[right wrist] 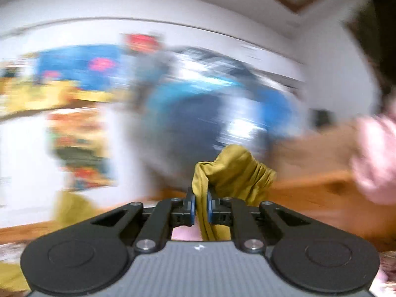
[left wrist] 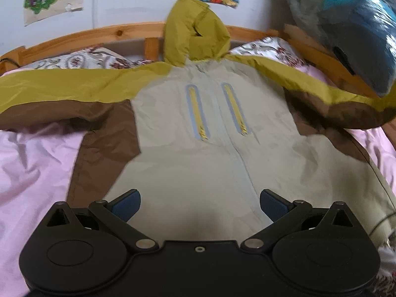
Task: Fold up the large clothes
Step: 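Grasp the olive sleeve cuff with the right tool and lift it, then lay the held sleeve across the jacket body and open the right tool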
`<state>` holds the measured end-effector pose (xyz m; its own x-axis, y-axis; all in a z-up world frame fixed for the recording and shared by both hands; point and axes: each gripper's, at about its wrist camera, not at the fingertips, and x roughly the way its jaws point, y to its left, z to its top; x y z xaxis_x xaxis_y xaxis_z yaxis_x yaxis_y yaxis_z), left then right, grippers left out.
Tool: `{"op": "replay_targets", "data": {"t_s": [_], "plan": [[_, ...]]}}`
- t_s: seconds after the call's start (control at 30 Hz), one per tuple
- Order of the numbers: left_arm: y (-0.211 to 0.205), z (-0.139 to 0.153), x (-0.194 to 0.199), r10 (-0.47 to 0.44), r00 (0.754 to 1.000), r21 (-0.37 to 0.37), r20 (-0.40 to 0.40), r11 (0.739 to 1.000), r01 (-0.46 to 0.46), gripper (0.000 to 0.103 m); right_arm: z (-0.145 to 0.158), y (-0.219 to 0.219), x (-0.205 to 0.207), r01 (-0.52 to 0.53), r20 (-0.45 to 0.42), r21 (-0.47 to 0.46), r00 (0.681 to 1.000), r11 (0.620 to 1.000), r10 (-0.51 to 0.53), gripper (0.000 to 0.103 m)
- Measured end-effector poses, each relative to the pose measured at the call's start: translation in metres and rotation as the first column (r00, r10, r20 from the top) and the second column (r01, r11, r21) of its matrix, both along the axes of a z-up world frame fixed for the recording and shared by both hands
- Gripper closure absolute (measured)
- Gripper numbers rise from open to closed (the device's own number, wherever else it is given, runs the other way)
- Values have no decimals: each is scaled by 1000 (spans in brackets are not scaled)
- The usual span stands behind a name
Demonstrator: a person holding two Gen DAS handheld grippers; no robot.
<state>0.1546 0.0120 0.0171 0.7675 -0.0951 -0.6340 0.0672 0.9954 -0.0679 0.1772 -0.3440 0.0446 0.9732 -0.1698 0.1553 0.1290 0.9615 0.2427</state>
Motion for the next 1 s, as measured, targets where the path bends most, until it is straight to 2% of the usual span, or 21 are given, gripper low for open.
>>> {"op": "replay_targets", "data": {"t_s": [0.07,0.2,0.3,0.4,0.47,0.57,0.6,0.63,0.7,0.77,0.8,0.93,1.0], "plan": [[9,3,1,41,999,-9,12,999,-41,1,8,38,1,-151,21,-64,988,986,153,92],[36,8,-2,145,989,-33,33,989,-144,1,8,98,9,-378,-17,-118,925,918,379,93],[61,9,-7,218,975,-38,47,976,-216,1,-9,134,8,-496,-100,-160,868,854,486,92],[85,10,-11,280,959,-43,52,960,-278,1,-26,163,4,-604,-227,-195,794,772,564,92],[96,10,-14,308,950,-50,58,951,-305,1,-39,177,3,-674,-326,-210,731,709,599,90],[107,11,-16,333,940,-74,70,942,-328,1,-59,185,-10,-762,-441,-216,634,610,636,68],[110,11,-17,334,940,-87,74,941,-327,1,-64,184,-20,-787,-463,-217,604,577,649,54],[112,12,-17,329,941,-103,78,942,-320,1,-66,182,-28,-807,-483,-230,580,544,656,42],[112,11,-16,307,948,-137,88,946,-294,1,-70,174,-43,-836,-513,-243,541,492,666,29],[107,10,-14,270,959,-170,87,952,-253,1,-69,161,-51,-843,-529,-234,528,484,664,25],[105,9,-14,245,966,-186,86,956,-226,1,-67,152,-54,-841,-538,-222,527,493,657,19],[89,0,-3,124,990,-266,67,958,-103,1,-55,112,-43,-793,-558,-196,573,576,600,7],[77,-3,8,63,997,-285,51,958,-46,1,-49,98,-20,-754,-577,-176,600,633,554,6]]}}
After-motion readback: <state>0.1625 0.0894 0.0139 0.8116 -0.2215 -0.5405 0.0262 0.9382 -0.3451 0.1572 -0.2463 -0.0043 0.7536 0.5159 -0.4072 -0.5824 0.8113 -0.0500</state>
